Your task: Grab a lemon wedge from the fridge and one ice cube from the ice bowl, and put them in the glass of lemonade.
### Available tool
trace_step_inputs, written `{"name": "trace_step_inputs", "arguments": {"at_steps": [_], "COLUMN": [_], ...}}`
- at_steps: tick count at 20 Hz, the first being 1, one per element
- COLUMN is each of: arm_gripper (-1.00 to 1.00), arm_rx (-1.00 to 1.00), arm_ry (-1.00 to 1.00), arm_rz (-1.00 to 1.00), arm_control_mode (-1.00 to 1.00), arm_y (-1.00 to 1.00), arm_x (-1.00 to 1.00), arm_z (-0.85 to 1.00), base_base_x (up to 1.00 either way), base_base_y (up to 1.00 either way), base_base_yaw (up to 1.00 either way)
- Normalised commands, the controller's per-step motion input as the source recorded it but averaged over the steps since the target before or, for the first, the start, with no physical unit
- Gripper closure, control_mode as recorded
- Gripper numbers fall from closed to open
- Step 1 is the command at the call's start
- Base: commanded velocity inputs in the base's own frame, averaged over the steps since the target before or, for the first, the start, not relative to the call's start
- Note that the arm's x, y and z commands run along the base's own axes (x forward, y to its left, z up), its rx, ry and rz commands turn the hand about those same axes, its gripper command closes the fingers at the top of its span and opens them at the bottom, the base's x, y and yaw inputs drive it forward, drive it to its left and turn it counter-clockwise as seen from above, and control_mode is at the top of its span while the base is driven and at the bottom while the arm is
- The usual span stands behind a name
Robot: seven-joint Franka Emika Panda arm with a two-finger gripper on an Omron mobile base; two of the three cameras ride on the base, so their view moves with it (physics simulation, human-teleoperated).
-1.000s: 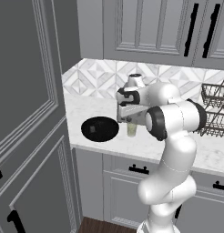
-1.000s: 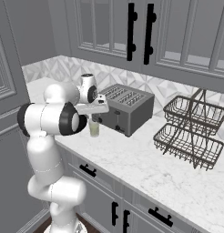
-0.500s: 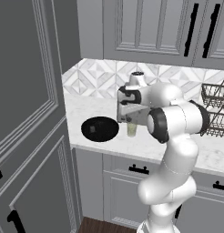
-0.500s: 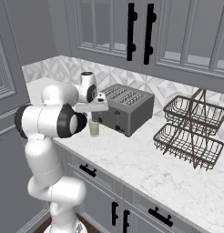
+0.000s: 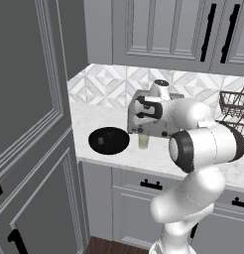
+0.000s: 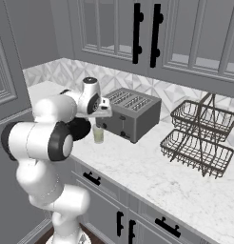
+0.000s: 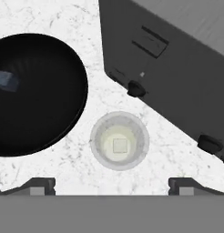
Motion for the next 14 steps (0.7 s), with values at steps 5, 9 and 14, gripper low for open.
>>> {"name": "trace_step_inputs", "arguments": {"at_steps": [5,9,14], "arm_gripper": [-1.00,-1.00,-1.00], "arm_rx": [0.07,0.00,-0.01], "arm_ry": [-0.02,0.12,0.23], "arm_rz": [0.00,0.00,0.00], "arm_control_mode": [-1.00,-1.00,-1.00], "arm_y": [-0.06,0.00,0.00], "arm_x": [-0.75,-0.73,-0.76], "arm_z": [0.02,0.37,0.47], "base_base_x": [0.00,0.00,0.00], "base_base_y": [0.00,0.00,0.00], "base_base_yaw": [0.00,0.00,0.00]}}
